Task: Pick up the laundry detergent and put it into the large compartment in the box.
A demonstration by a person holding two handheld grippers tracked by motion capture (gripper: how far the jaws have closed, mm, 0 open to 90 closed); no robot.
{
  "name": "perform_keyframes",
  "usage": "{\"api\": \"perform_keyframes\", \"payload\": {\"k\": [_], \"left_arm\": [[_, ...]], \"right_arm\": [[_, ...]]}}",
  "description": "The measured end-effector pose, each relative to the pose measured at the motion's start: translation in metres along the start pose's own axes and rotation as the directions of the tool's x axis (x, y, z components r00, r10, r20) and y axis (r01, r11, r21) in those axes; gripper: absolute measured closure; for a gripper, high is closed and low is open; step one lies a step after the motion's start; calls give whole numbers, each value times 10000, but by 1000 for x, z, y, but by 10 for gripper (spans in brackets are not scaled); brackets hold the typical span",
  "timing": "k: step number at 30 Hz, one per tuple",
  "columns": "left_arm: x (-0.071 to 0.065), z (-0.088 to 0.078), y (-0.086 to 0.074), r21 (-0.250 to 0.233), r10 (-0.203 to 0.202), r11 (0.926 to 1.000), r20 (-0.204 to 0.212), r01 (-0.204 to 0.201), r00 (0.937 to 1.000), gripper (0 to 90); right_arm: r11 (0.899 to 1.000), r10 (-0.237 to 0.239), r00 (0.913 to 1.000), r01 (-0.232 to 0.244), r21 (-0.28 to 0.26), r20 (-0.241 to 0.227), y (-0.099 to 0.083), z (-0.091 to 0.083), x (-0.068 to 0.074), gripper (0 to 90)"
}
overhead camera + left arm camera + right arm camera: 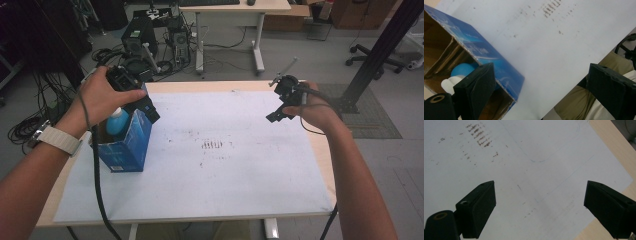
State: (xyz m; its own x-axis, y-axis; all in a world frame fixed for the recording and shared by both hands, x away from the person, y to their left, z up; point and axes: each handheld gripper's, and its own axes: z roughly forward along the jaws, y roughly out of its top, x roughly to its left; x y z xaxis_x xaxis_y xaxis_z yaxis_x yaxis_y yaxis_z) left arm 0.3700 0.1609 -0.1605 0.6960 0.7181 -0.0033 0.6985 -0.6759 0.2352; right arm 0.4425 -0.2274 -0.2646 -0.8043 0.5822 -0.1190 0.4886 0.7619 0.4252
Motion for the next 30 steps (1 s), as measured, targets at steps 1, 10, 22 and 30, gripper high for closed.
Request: {"api": "perform_keyframes", "payload": {"k": [1,10,22,30], "left_arm": [[-2,0,1,3,50,10000,4,-50,10000,90],[-16,-2,8,-5,598,9982,142,-598,9981,90],[-33,1,15,60,1367,9905,442,-1371,9896,90],[-46,7,22,52,1696,9854,604,-1703,9837,90]], "right_arm": [[10000,11,10000,-11,5,-3,0,0,0,105],[10000,-10,10000,10,-5,-22,1,1,2,105],[10000,22,10000,-22,-82,-22,0,-3,1,105],[9999,54,10000,-54,-118,-2,0,-4,1,105]]}}
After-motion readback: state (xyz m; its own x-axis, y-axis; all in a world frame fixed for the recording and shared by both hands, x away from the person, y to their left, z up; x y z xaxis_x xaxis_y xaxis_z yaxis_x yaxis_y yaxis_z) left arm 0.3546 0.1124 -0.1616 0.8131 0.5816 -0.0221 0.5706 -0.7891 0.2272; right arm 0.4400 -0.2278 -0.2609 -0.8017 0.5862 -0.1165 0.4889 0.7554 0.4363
